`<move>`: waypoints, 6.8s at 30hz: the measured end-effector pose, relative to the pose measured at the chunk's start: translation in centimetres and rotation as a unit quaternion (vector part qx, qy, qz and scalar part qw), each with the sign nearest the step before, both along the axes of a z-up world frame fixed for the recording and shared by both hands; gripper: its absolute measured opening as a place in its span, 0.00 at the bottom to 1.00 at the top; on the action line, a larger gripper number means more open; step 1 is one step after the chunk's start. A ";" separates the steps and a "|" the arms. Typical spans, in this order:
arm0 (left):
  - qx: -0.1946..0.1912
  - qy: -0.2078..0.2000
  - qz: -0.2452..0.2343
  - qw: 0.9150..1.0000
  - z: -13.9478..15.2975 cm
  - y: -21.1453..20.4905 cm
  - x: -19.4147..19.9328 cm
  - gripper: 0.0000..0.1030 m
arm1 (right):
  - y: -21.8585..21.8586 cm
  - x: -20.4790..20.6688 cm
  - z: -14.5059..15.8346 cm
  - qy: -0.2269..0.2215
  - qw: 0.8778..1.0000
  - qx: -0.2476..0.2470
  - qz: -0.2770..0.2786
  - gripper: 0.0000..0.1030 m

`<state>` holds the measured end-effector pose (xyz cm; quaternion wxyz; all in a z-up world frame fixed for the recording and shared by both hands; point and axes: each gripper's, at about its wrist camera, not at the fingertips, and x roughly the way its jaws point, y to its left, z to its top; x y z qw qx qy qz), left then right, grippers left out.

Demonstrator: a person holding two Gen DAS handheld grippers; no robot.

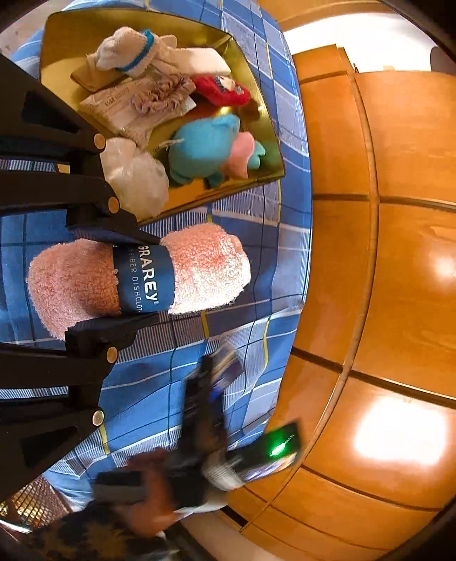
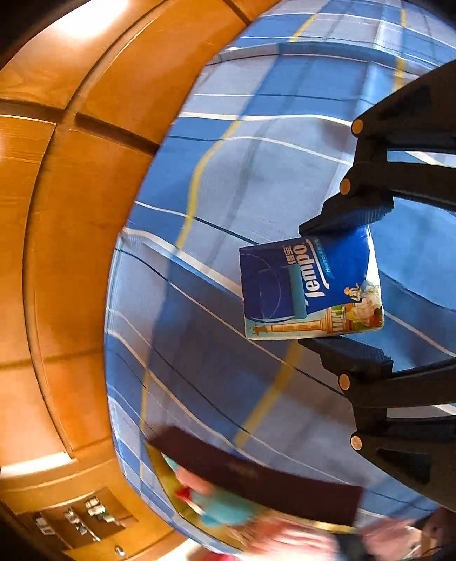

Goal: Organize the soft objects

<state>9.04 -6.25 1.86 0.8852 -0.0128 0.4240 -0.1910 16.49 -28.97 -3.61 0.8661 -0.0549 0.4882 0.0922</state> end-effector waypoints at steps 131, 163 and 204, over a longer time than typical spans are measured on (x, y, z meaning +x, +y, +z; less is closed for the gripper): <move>0.019 -0.048 0.277 0.959 0.1 20.9 -3.3 0.67 | 14.8 -5.8 3.5 -0.085 0.989 0.065 0.107 0.51; 0.024 -0.034 0.299 0.953 -1.6 23.2 -4.3 0.72 | 26.8 -1.8 -0.9 -0.028 0.990 0.041 0.133 0.52; 0.067 -0.111 0.301 0.945 1.6 17.8 -9.0 0.92 | 20.7 -13.1 5.0 -0.190 0.977 0.072 0.067 0.65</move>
